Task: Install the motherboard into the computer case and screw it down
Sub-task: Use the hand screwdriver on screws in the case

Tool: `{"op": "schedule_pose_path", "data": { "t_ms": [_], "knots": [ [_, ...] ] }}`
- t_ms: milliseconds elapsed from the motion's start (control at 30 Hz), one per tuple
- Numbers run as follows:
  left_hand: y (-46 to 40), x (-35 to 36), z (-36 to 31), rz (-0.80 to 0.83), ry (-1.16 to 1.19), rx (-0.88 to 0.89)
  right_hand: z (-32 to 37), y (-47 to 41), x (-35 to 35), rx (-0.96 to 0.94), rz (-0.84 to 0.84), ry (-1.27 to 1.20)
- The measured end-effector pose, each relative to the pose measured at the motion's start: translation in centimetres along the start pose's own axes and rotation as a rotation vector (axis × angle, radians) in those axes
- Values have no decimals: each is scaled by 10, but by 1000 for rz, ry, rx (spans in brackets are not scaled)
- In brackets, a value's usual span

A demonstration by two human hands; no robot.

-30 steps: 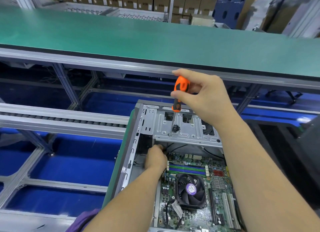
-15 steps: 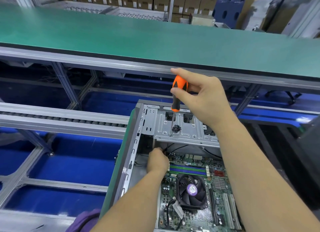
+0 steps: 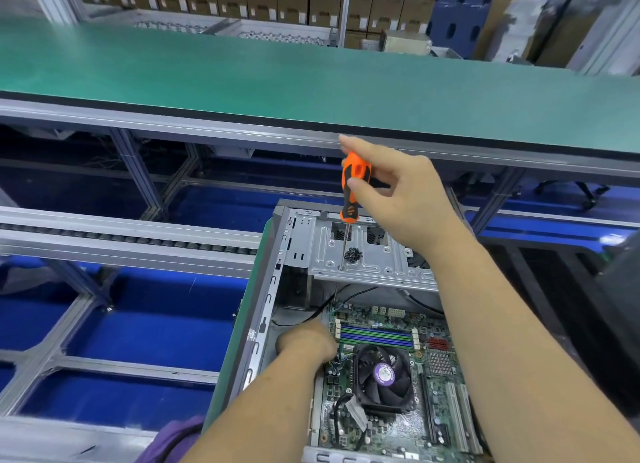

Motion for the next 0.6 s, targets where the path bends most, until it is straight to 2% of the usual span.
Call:
{"op": "schedule_pose_path", "data": {
  "t_ms": [133, 300, 433, 533, 600],
  "knots": [
    [6, 2, -1, 27, -65, -11, 0, -2, -6, 27, -82, 146],
    [8, 2, -1, 4, -74, -7, 2, -1, 1, 9, -29, 27],
    [7, 3, -2, -1, -63, 0, 1, -3, -9, 45, -107, 193],
    [6, 2, -3, -3, -69, 2, 1, -1, -5, 20, -23, 47],
    [7, 2, -3, 6, -63, -1, 1, -1, -4, 12, -17, 41]
  ]
}}
Point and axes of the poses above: each hand's wrist, its own y-axis away from the middle knuckle, its own x-axis out of the palm, z = x × y, the point moved 7 cm from there along -y, towards the middle knuckle, and after that the axes turned 6 degrees about z, right-handed, at the moved point
